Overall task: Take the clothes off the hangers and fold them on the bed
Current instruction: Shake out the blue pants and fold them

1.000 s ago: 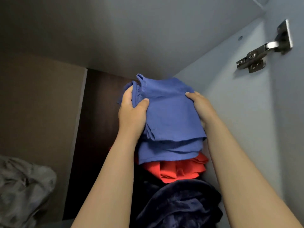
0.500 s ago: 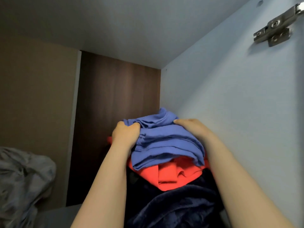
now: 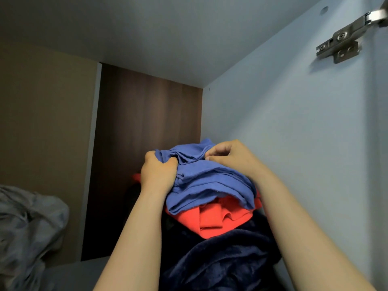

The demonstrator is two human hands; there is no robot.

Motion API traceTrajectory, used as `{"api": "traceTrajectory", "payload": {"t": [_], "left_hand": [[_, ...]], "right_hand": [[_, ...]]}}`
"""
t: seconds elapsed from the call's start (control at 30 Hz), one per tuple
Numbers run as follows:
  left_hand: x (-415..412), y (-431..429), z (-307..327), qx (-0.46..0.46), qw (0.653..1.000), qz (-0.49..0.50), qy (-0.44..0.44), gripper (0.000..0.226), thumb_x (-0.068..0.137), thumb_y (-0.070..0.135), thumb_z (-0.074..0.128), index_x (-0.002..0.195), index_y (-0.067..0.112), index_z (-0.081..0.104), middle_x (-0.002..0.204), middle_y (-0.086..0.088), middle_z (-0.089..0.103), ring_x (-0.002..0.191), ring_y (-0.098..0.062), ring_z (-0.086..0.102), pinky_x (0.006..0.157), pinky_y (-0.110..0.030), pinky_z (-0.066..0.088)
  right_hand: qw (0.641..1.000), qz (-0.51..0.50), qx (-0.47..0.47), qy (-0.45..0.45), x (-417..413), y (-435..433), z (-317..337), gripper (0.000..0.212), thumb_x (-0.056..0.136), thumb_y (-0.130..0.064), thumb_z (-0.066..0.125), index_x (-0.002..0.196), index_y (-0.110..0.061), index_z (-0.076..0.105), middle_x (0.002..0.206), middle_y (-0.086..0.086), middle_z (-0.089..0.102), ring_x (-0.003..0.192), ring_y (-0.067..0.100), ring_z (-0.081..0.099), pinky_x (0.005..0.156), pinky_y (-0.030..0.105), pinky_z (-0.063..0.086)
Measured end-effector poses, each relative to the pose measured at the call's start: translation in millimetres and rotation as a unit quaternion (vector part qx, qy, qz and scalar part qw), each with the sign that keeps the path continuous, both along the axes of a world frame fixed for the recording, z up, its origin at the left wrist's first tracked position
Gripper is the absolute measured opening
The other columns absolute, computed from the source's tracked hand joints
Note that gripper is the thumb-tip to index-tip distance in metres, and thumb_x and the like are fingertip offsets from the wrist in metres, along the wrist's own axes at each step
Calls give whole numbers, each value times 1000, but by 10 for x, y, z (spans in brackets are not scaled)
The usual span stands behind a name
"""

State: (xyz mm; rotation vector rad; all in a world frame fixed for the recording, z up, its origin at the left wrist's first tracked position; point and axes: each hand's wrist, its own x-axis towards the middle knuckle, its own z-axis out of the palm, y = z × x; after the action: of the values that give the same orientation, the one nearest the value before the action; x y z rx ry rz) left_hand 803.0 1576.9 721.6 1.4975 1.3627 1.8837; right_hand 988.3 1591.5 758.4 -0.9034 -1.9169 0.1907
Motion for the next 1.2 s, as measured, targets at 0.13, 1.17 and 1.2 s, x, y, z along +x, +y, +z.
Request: {"api": "traceTrajectory", "payload": {"t": [0.13, 1.17, 1.2], "left_hand": [[4, 11, -16, 8, 1000, -7, 10, 33, 90, 25, 58, 120, 15, 47, 102, -2, 52, 86, -22, 48, 73, -28, 34], [244, -777, -298, 225, 963, 19, 149, 26, 84, 14, 67, 109, 17, 70, 109, 8, 68, 102, -4, 57, 88, -7, 34], [273, -844, -341, 235, 960, 15, 150, 26, 83, 14, 68, 109, 17, 70, 109, 9, 68, 104, -6, 57, 88, -8, 34]], "right_hand": [[998, 62, -16, 9, -140, 150, 88, 31, 88, 1, 65, 117, -12, 67, 110, -1, 71, 96, -3, 65, 85, 14, 50], [934, -286, 178, -122, 256, -794, -224, 36, 83, -17, 68, 119, -17, 66, 110, 0, 71, 103, 15, 64, 94, 33, 48], [933, -291, 176, -118, 259, -872, -267, 35, 83, -17, 68, 118, -18, 67, 109, 0, 71, 102, 15, 64, 94, 34, 48]]}}
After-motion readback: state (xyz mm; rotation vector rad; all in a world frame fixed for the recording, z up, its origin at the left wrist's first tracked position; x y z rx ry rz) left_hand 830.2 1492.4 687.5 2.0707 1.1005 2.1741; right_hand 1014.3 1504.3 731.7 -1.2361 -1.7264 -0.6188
